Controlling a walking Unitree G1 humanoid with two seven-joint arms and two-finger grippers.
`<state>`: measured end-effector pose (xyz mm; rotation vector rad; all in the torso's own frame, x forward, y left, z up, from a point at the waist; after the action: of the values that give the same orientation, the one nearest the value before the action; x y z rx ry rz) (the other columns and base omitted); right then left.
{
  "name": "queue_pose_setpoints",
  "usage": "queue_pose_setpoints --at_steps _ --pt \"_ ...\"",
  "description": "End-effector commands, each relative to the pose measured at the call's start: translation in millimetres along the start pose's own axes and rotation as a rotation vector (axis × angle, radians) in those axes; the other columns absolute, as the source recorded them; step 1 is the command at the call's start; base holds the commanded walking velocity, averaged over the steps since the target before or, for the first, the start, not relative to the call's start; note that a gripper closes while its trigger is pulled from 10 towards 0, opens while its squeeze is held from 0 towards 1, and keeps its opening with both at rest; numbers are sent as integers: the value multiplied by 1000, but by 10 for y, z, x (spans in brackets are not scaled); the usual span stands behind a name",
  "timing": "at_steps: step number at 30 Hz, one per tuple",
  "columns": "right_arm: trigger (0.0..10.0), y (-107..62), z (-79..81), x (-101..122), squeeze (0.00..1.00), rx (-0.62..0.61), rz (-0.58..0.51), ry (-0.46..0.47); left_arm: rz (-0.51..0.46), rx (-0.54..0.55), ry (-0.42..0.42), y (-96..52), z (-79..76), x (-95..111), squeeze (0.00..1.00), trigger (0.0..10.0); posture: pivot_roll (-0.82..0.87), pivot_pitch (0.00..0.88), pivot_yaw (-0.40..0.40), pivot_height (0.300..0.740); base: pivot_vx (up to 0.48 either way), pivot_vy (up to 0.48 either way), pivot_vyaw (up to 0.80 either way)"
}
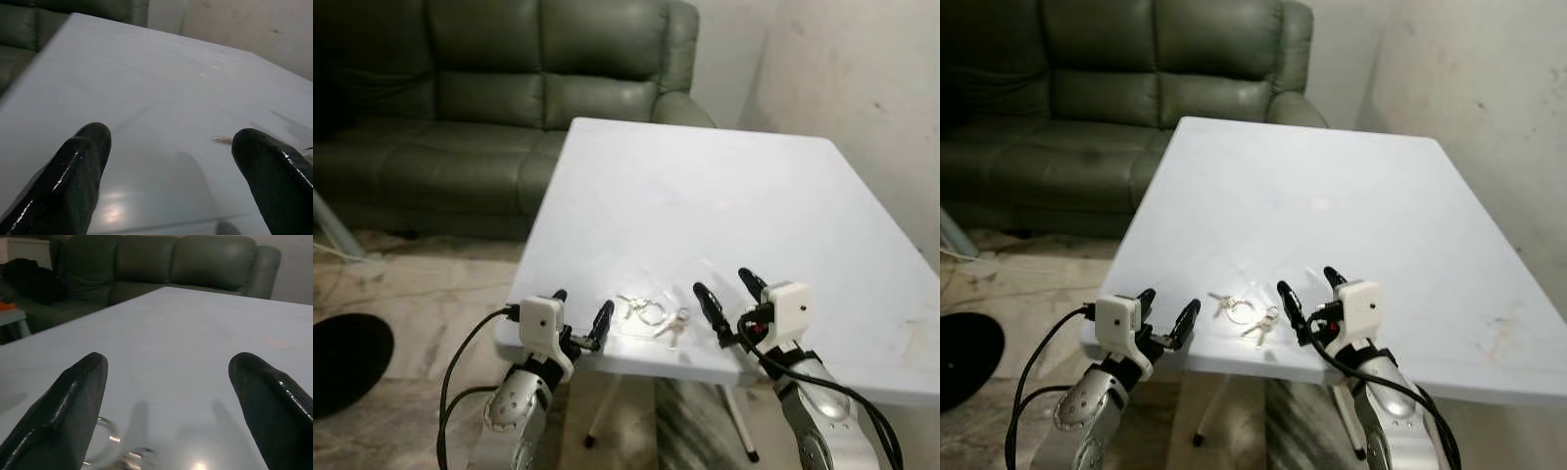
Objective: Hang keys on a hook
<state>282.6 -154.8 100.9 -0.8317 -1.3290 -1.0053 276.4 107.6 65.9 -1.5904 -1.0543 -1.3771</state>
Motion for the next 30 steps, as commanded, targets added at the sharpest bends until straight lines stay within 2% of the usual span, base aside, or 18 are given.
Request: queue_pose_setpoints --at_steps 1,13,15,30 --pt "10000 0 -1 56 0 0 -24 -8 -3 11 2 7 31 31 0 10000 -18 6 -61 740 0 454 0" --pt "10000 -5 35 55 0 2 -28 2 -4 17 -3 25 25 28 0 10000 -17 0 -67 740 0 423 0" --pt "10000 -5 35 57 0 3 -28 4 -1 25 23 25 36 27 0 10000 -17 0 -68 740 0 0 0" --pt "10000 -9 40 75 0 7 -29 8 -1 34 20 16 38 26 0 10000 -22 6 -71 740 0 0 0"
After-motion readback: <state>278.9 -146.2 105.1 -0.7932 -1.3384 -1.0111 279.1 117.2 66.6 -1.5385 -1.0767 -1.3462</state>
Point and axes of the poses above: a point about 5 cm out from each wrist's last joint towards the gripper, its own y axis pointing out of the wrist towards the gripper, its own x axis along the axis of the wrist's last joint, z = x × y, the point moved 2 cm from there along y, pointing out of the wrist towards the gripper, and after that the axes turned 3 degrees about y, right-handed, at the moved point
